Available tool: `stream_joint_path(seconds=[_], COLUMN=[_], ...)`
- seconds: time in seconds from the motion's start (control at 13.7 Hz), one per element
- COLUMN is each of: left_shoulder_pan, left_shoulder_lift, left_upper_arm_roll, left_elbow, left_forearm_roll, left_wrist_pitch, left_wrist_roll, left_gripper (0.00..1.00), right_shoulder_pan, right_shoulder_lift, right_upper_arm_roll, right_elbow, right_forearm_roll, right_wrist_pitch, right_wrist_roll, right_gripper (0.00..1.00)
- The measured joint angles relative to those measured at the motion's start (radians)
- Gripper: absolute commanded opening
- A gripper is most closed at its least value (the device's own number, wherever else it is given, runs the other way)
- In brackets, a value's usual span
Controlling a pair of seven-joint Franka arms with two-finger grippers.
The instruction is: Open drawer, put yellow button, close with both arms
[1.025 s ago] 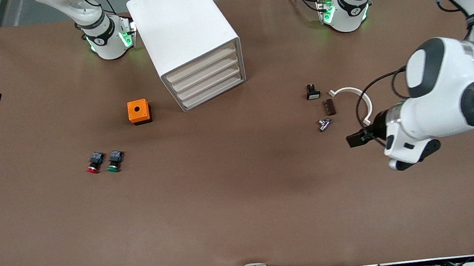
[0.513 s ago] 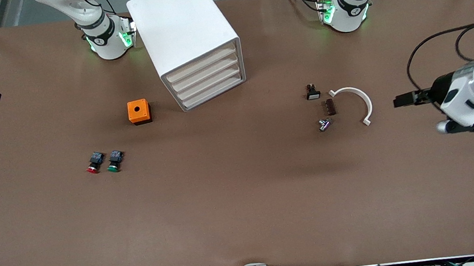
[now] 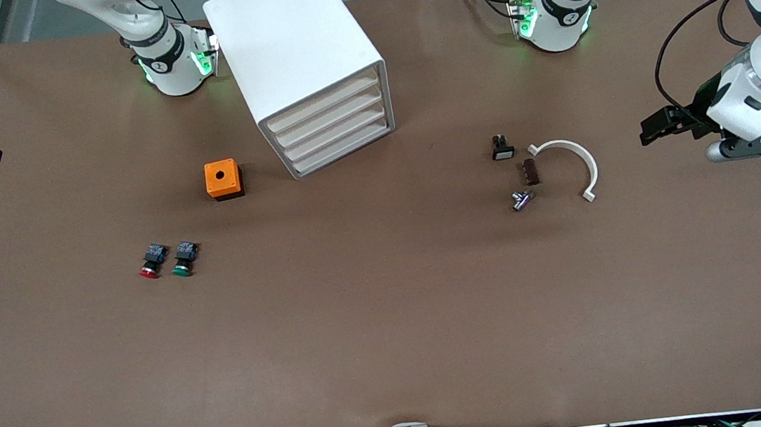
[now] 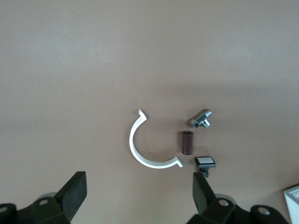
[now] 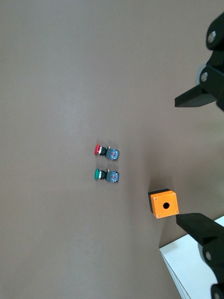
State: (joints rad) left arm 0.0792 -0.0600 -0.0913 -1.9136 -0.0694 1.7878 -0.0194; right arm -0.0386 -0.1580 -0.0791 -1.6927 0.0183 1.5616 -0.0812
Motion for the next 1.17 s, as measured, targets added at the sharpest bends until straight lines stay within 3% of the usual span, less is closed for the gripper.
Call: stream_joint_path(seconds=[0.29, 1.17], left_shoulder_pan=[0.049, 0.075], left_shoulder_lift=[-0.051, -0.053], left_upper_arm_roll=[0.005, 0.005], left_elbow=[-0.02, 0.132], left_forearm_roll=[0.0, 0.0], left_wrist_pitch=[0.023, 0.003], left_wrist_roll=[0.043, 0.043], left_gripper=[1.0, 1.0], right_shoulder_pan=[0.0, 0.0], right_shoulder_lift=[0.0, 0.0], right_upper_arm_roll=[0.0, 0.0], right_elbow=[0.0, 0.0], right_forearm_roll=[0.0, 0.0], right_wrist_pitch=[0.0, 0.0], right_wrist_roll=[0.0, 0.0], right_gripper=[1.0, 1.0])
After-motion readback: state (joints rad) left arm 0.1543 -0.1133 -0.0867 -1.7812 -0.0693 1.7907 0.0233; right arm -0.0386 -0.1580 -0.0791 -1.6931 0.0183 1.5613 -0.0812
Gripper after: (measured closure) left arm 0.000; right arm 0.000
